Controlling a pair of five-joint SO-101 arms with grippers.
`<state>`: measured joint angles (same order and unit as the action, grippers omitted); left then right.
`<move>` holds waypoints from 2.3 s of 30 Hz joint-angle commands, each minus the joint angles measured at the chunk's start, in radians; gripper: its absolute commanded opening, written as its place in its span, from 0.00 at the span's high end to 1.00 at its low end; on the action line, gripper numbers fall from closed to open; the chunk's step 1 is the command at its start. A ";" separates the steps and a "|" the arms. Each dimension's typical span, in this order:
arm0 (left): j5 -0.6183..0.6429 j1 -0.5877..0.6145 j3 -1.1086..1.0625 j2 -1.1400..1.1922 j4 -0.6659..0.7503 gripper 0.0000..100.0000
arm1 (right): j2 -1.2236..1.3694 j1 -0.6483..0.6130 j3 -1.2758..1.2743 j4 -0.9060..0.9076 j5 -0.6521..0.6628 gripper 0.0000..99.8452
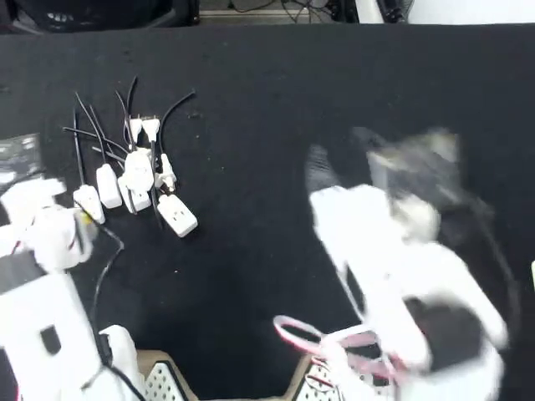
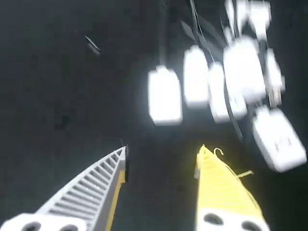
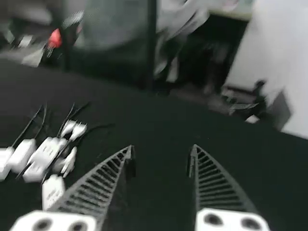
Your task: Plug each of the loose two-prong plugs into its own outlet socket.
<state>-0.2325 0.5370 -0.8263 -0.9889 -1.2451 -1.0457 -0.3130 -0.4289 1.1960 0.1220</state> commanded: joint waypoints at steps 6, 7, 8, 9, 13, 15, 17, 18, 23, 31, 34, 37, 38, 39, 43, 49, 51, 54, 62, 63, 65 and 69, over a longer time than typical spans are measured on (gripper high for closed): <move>0.008 -0.160 0.053 0.358 -0.014 0.76 | 0.082 -0.051 -0.601 -0.528 -0.011 0.83; 0.008 -0.176 0.053 0.381 -0.011 0.76 | 0.082 -0.051 -0.664 -0.588 -0.012 0.83; 0.008 -0.191 0.047 0.399 0.005 0.76 | 0.082 -0.051 -0.719 -0.637 -0.012 0.83; 0.008 -0.199 0.044 0.422 0.026 0.76 | 0.082 -0.051 -0.769 -0.678 -0.012 0.83; 0.014 -0.191 0.025 0.493 0.173 0.76 | 0.082 -0.051 -0.895 -0.772 -0.006 0.83; 0.017 -0.203 0.031 0.522 0.227 0.76 | 0.085 -0.051 -0.903 -0.789 -0.006 0.83; 0.057 -0.245 0.033 0.537 0.249 0.76 | 0.085 -0.051 -0.901 -0.790 -0.011 0.83; 0.101 -0.265 0.039 0.543 0.247 0.76 | 0.085 -0.051 -0.901 -0.790 -0.012 0.83; 0.391 -0.386 0.162 0.559 0.167 0.76 | 0.087 -0.051 -0.903 -0.790 -0.012 0.83; 0.694 -0.616 0.159 0.562 0.265 0.76 | 0.087 -0.051 -0.906 -0.790 -0.011 0.83; 0.707 -0.622 0.077 0.562 0.376 0.76 | 0.087 -0.049 -0.908 -0.790 -0.009 0.83; 0.707 -0.613 -0.004 0.562 0.460 0.76 | 0.087 -0.049 -0.909 -0.789 -0.009 0.83; 0.709 -0.601 -0.022 0.562 0.473 0.75 | 0.087 -0.049 -0.909 -0.789 -0.011 0.83; 0.709 -0.590 -0.033 0.562 0.476 0.74 | 0.087 -0.049 -0.909 -0.789 -0.011 0.83; 0.709 -0.567 -0.045 0.562 0.474 0.73 | 0.087 -0.051 -0.909 -0.789 -0.011 0.83; 0.747 -0.564 -0.039 0.657 0.534 0.72 | 0.087 -0.051 -0.909 -0.787 -0.009 0.83; 0.749 -0.544 -0.027 0.750 0.568 0.72 | 0.087 -0.051 -0.909 -0.786 -0.006 0.83; 0.750 -0.518 0.062 0.898 0.563 0.72 | 0.087 -0.051 -0.909 -0.786 -0.006 0.83; 0.743 -0.522 0.315 1.063 0.296 0.73 | 0.088 -0.051 -0.909 -0.790 -0.006 0.83; 0.741 -0.522 0.338 1.060 0.252 0.76 | 0.088 -0.051 -0.909 -0.790 -0.006 0.83; 0.713 -0.518 0.389 1.048 0.166 0.86 | 0.088 -0.051 -0.909 -0.790 -0.005 0.83; 0.644 -0.512 0.443 1.022 0.040 0.94 | 0.088 -0.051 -0.909 -0.790 -0.005 0.83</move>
<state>0.4641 0.0046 -0.4672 0.0729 -1.0856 -0.9689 -0.3575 -1.3433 0.4319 0.1220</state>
